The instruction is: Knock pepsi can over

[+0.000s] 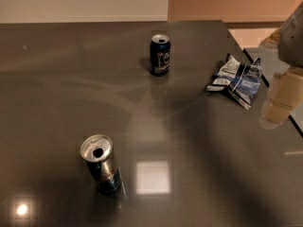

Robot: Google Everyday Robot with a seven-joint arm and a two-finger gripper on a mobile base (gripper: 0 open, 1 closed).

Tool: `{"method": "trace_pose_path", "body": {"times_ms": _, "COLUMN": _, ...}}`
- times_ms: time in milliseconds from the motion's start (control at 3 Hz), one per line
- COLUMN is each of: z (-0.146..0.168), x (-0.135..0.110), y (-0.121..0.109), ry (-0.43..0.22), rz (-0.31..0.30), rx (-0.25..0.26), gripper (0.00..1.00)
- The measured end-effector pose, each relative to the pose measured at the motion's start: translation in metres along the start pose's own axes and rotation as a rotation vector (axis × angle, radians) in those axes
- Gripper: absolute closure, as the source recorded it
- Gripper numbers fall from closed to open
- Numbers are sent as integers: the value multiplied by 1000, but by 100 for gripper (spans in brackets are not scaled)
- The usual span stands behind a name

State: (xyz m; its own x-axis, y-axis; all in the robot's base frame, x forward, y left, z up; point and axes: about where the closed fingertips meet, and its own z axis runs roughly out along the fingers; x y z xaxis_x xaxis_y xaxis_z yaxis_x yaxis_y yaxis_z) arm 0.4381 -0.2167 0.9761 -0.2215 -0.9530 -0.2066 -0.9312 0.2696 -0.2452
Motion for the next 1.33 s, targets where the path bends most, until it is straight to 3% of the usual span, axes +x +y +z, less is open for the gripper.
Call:
{"method": "trace_pose_path", "body": {"times_ms": 667, "z": 0, "x": 0, "y": 0, "ry": 0, "rz": 0, "rx": 0, "gripper": 0}}
{"method": "trace_pose_path", "body": {"times_ms": 1000, "z": 11, "x": -13, "y": -25, "ry": -44, "rz": 47, "rx": 34, "gripper": 0}}
{"method": "trace_pose_path", "body": {"times_ms": 1333, "z": 31, "x": -33, "y": -68, "ry": -104, "rz": 113, "rx": 78, "gripper": 0}}
